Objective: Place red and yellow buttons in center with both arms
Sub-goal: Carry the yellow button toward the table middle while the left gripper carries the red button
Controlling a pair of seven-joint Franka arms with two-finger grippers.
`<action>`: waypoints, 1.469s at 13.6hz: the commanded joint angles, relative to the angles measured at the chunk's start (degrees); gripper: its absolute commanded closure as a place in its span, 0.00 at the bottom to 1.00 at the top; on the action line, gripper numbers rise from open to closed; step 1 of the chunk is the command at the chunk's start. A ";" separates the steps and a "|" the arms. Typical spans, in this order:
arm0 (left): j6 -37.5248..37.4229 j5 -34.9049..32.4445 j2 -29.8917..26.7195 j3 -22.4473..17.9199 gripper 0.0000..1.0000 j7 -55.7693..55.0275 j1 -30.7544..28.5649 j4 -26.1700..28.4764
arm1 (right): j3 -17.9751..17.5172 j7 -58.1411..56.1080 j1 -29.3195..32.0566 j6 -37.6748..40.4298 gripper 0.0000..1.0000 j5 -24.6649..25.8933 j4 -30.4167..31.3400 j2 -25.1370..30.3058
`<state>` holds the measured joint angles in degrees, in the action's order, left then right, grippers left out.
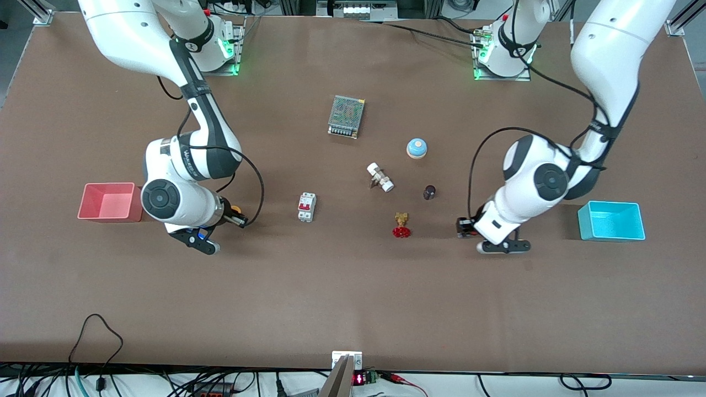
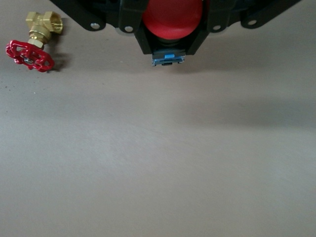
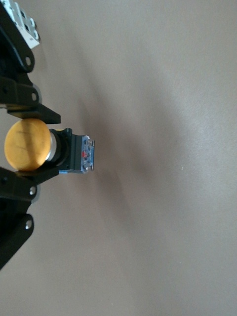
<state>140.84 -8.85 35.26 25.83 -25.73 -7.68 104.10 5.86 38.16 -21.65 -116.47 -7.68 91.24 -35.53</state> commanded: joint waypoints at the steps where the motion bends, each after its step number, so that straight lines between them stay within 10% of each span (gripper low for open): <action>1: 1.81 -1.95 1.12 -1.75 0.75 -3.79 2.23 -0.56 | 0.65 0.69 -0.24 -0.51 0.70 -1.38 -1.15 -1.82; 10: 1.81 -19.89 3.76 -2.63 0.70 -18.48 6.19 -0.92 | 0.47 0.16 -0.24 -2.00 0.67 -1.38 -1.15 -3.40; 12: 2.42 -19.98 4.46 -2.63 0.14 -17.87 5.84 -1.00 | -0.14 0.16 -0.24 -2.09 0.67 -1.38 -1.15 -3.93; 14: 3.74 -19.98 4.47 -2.54 0.00 -17.96 5.57 -0.74 | -0.15 0.25 -0.24 -2.09 0.66 -1.38 -1.15 -4.28; 17: 3.65 -19.98 4.21 -2.45 0.00 -18.48 5.49 -0.74 | -0.15 0.52 -0.15 -2.09 0.00 -1.46 -1.15 -4.28; 20: 2.78 -19.98 0.79 -2.28 0.00 -18.05 5.22 -0.83 | -0.15 0.52 -0.15 -2.00 0.00 -1.46 -1.15 -3.93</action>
<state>144.35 -27.08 39.05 23.50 -43.14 -2.29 103.33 5.81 38.18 -21.72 -118.56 -8.02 91.17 -39.09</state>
